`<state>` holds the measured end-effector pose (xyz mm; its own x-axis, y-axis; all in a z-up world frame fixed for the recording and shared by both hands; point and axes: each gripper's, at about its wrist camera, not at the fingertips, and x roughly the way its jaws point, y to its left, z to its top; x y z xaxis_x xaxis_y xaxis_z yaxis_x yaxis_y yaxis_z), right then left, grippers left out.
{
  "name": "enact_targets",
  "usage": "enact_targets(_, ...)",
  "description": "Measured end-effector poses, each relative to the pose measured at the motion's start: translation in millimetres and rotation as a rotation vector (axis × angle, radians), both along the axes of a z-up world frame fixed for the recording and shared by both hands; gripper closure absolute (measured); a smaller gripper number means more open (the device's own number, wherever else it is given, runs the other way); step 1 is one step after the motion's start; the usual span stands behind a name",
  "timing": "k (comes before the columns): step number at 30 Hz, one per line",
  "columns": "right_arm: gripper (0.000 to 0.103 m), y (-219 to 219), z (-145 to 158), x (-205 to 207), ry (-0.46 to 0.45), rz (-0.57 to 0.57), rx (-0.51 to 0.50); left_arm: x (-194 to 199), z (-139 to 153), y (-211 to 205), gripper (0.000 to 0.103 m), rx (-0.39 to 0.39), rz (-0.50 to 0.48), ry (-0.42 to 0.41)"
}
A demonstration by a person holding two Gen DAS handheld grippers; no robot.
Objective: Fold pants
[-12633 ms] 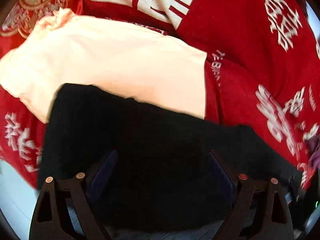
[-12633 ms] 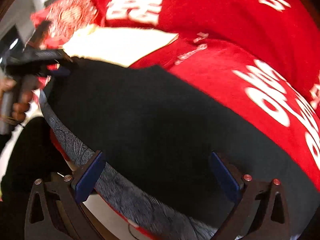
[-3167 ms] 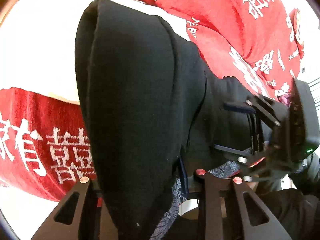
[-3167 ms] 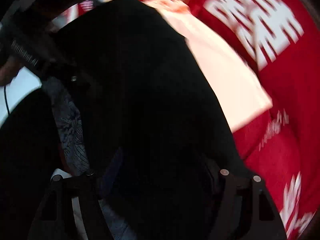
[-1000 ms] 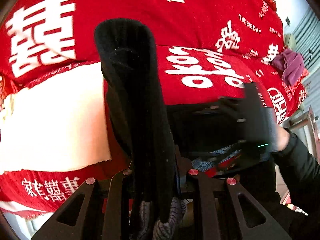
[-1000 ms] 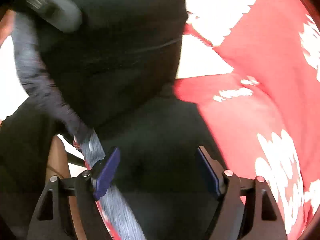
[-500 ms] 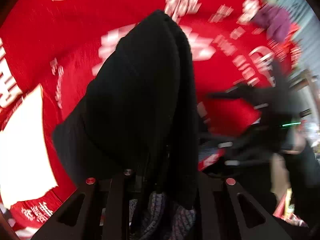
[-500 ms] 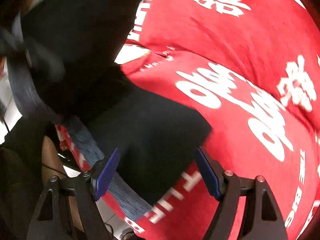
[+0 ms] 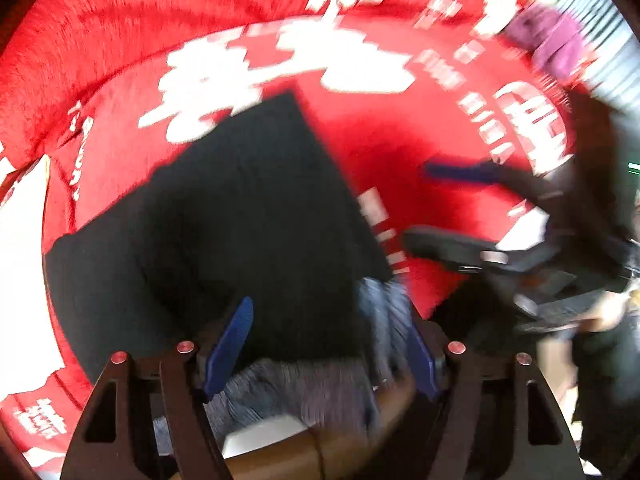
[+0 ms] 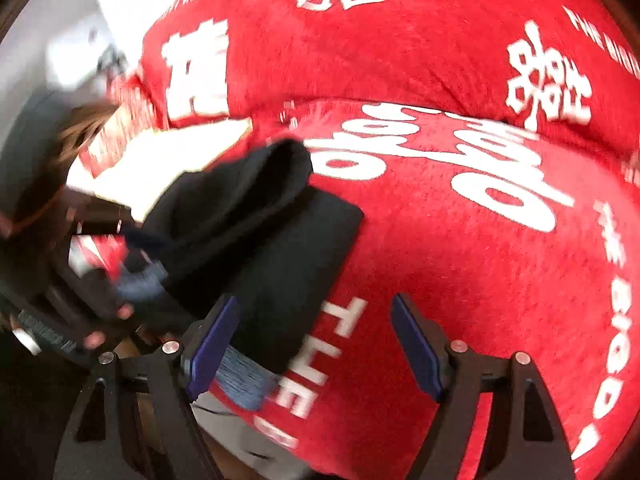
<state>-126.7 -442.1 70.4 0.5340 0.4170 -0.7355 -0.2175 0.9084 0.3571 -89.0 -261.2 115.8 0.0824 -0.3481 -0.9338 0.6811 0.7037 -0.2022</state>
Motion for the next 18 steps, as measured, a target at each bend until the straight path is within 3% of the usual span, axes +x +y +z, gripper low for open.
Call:
enact_targets(2, 0.017, -6.4, -2.4, 0.3, 0.021, -0.030, 0.228, -3.9, 23.0, 16.7, 0.011, -0.079, 0.003, -0.019)
enact_targets(5, 0.016, 1.3, -19.0, 5.7, 0.088, -0.025, 0.412, 1.9, 40.4, 45.3, 0.009, -0.129, 0.038, -0.085)
enact_targets(8, 0.013, 23.5, -38.2, 18.9, 0.140, -0.016, 0.433, 18.5, 25.6, 66.6, 0.009, -0.074, 0.112, -0.091)
enact_targets(11, 0.016, 39.3, -28.8, 25.0, 0.080, 0.012, 0.472, 39.5, -6.2, 94.5, 0.009, -0.010, 0.229, -0.052)
enact_targets(13, 0.034, 54.9, -18.3, 28.6, 0.061, 0.048, 0.406, 49.9, -24.9, 111.2, 0.009, -0.006, 0.289, -0.016)
enact_targets(15, 0.091, 66.5, -11.6, 31.2, 0.061, 0.060, 0.290, 59.3, -39.7, 125.3, 0.009, 0.005, 0.359, 0.019)
enact_targets(18, 0.091, 68.1, 6.1, 31.8, 0.071, 0.042, 0.253, 62.5, -43.5, 136.7, 0.009, -0.084, 0.406, 0.063)
